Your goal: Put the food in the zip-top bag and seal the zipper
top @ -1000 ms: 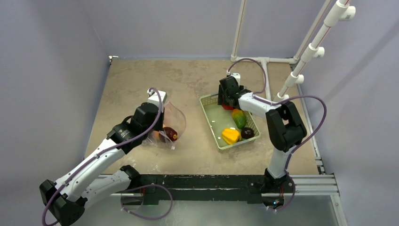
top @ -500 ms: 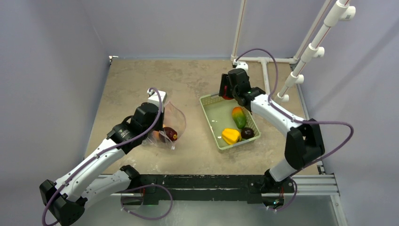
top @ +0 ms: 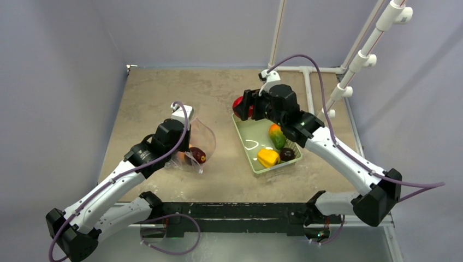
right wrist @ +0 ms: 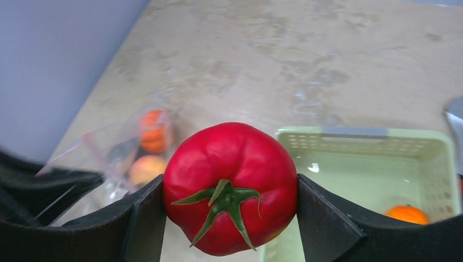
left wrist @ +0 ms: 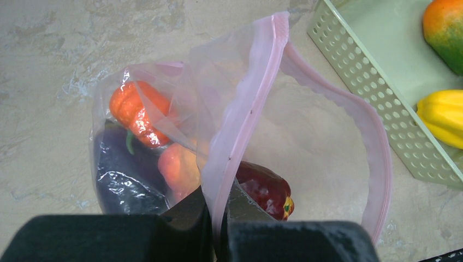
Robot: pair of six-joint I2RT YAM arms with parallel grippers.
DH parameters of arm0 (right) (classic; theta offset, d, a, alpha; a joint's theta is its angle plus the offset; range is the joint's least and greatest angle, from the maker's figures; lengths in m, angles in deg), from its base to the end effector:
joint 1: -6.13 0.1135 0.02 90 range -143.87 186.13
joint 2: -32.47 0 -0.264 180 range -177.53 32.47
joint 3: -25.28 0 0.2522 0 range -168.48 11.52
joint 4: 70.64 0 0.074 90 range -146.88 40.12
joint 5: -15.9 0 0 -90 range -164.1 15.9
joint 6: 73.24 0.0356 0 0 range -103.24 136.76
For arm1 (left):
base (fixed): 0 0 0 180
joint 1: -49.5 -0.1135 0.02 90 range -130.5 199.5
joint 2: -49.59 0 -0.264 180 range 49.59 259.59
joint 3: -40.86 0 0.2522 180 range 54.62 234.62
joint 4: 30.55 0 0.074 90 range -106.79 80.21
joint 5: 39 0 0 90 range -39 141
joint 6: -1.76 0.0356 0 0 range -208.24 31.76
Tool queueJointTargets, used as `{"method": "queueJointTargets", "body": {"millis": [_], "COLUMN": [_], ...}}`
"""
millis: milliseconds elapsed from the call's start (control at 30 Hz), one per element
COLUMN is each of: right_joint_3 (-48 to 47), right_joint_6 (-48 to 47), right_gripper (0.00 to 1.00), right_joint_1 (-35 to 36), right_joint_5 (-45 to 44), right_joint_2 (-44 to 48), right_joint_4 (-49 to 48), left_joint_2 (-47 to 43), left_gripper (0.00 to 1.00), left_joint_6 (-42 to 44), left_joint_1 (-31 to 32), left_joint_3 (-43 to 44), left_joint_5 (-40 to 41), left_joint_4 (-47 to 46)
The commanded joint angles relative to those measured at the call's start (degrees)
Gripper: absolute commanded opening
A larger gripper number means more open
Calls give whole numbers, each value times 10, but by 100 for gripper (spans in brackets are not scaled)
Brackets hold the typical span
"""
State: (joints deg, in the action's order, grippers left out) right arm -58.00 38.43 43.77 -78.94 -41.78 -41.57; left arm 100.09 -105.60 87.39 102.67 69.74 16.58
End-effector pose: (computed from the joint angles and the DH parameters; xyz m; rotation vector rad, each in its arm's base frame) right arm 0.2396 0.1810 0.3697 -0.2156 1.9560 0.6087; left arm 0.1544 -0.1056 0.3036 0.2052 2.1550 -0.1962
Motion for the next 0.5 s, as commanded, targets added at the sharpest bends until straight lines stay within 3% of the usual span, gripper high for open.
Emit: {"method": "queueJointTargets", "body": {"millis": [0,467], "right_joint_3": [-14,-34], "right_joint_6": [-9,-22], "right_gripper": [41,42], "right_joint_1": [45,171], "right_joint_5": [43,81], "right_joint_2": [27,18], "right_joint_4": [-18,-56], "left_joint_2": [-6,-10], "left_gripper": [0,0], "left_joint_6": [0,-3], "left_joint_1": [-1,-1], "left_joint_3": [1,1], "left_joint_5": [2,6], "left_joint_4": [-24,-22]}}
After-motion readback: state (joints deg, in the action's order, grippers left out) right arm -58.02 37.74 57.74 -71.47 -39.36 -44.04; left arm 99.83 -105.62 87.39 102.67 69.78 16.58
